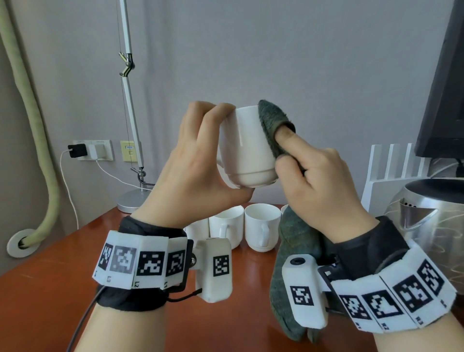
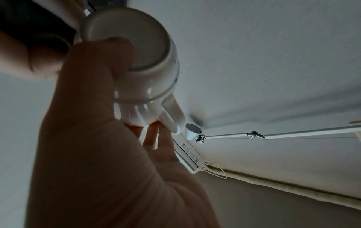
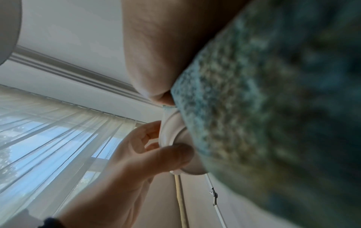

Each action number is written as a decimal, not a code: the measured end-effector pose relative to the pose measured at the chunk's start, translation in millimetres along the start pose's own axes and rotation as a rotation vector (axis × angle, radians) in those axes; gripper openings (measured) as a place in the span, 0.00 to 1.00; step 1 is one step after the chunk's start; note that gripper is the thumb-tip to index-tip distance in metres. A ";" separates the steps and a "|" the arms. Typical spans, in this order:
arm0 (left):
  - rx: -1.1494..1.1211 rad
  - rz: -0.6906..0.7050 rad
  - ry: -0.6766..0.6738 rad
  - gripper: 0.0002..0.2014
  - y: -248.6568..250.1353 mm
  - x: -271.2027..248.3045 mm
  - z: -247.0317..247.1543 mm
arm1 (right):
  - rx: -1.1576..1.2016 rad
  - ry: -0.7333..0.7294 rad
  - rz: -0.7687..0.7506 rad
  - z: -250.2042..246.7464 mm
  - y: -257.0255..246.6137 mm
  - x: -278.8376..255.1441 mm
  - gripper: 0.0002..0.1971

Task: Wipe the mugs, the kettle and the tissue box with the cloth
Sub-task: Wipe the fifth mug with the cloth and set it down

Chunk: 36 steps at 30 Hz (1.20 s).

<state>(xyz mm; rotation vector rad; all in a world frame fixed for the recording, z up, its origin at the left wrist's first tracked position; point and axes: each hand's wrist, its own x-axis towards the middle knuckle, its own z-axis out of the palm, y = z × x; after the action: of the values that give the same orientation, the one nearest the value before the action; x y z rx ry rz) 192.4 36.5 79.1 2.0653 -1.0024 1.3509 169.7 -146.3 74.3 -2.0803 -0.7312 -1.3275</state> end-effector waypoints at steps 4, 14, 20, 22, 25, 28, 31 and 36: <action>0.011 0.000 0.002 0.43 -1.3 -0.3 -1.2 | 0.069 -0.009 0.025 5.7 0.2 -0.7 0.28; 0.001 -0.031 0.100 0.43 -7.4 0.2 -2.0 | 0.174 0.002 -0.065 9.6 0.9 -5.8 0.22; -0.001 -0.015 0.081 0.43 -6.8 0.6 1.5 | 0.095 -0.011 -0.112 9.5 -2.7 -7.1 0.23; -0.033 -0.001 0.093 0.43 -7.4 0.8 1.7 | 0.132 0.031 -0.038 7.9 0.4 -5.4 0.23; -0.086 0.009 0.136 0.42 -7.8 1.6 -0.9 | 0.220 0.062 0.018 8.3 5.7 -4.3 0.24; -0.108 -0.011 0.182 0.42 -7.9 0.9 -1.7 | 0.261 0.071 -0.019 9.5 6.8 -5.2 0.22; -0.099 -0.027 0.192 0.43 -9.7 -0.1 -0.4 | 0.262 0.062 -0.073 10.1 5.2 -7.2 0.19; -0.111 -0.001 0.154 0.43 -8.8 0.6 4.5 | 0.229 0.045 -0.115 10.4 1.3 -7.5 0.19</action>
<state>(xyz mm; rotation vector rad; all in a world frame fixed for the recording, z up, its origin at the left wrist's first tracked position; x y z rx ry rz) 202.1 38.6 77.9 1.8509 -0.9865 1.3974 174.3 -141.0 63.5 -1.8461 -0.9484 -1.2817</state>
